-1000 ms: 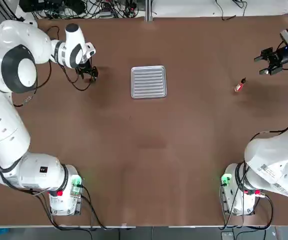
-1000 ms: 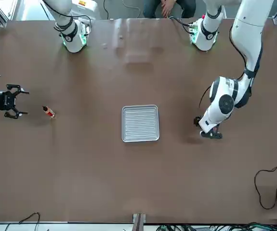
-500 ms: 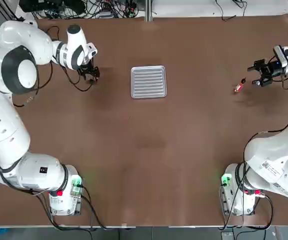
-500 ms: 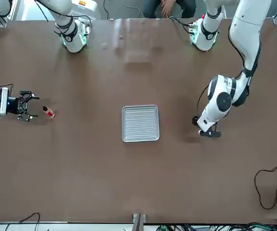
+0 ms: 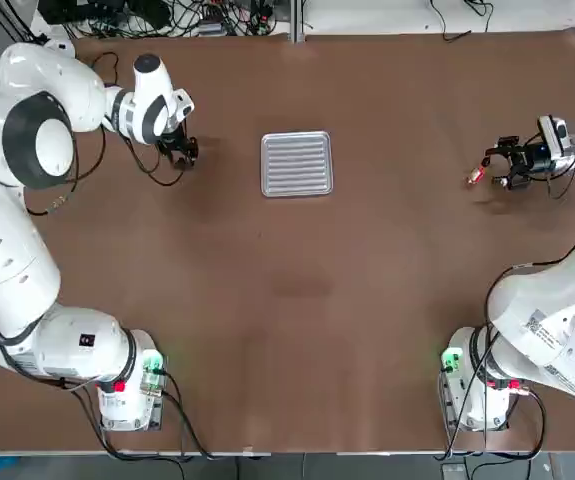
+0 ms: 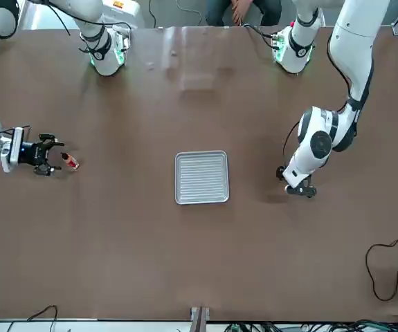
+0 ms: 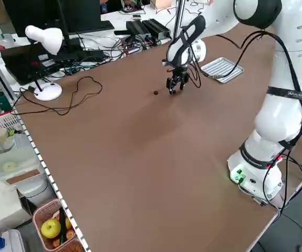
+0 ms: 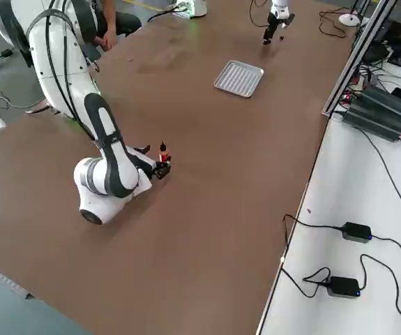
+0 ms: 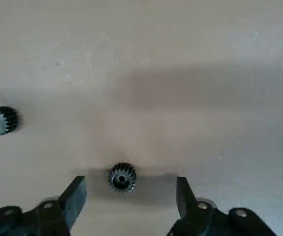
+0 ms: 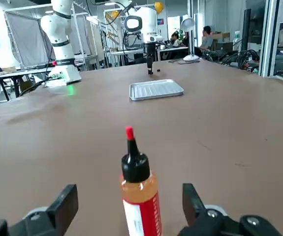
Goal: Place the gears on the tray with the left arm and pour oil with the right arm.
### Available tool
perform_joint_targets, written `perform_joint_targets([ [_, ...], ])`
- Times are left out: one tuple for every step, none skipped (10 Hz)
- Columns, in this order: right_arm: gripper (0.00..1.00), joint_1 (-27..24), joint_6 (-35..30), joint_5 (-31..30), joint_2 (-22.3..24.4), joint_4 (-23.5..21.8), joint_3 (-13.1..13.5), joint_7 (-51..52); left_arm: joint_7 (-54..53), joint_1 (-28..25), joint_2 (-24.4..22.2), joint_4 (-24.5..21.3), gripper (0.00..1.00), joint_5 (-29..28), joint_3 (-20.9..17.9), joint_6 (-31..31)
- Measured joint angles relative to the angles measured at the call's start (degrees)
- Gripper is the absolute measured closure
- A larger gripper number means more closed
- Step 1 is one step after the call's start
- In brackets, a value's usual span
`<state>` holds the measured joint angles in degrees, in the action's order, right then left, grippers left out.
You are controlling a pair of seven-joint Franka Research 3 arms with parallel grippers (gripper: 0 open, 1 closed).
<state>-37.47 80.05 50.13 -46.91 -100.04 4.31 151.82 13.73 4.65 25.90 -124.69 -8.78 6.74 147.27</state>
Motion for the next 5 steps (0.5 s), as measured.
perform_joint_targets([
  [0.06,-0.34,-0.01,0.22,-1.03,0.03,-0.01,1.22,0.00,-0.04,0.00,-0.13,0.22,0.00,-0.01,0.04],
  [0.06,-0.59,-0.03,0.28,-1.68,0.13,-0.02,1.92,0.00,-0.11,0.00,-0.28,0.28,0.00,-0.01,0.06],
  [0.06,-0.77,-0.07,0.30,-2.06,0.20,-0.03,2.06,0.00,-0.21,0.00,-0.35,0.29,0.00,-0.03,0.07],
  [0.06,-0.82,-0.10,0.31,-2.56,0.28,-0.05,2.18,0.00,-0.28,0.00,-0.39,0.30,0.00,-0.06,0.08],
  [0.06,-0.82,-0.11,0.78,-3.43,0.37,-0.14,2.84,0.00,-0.33,0.00,-0.42,0.33,0.00,-0.08,0.09],
])
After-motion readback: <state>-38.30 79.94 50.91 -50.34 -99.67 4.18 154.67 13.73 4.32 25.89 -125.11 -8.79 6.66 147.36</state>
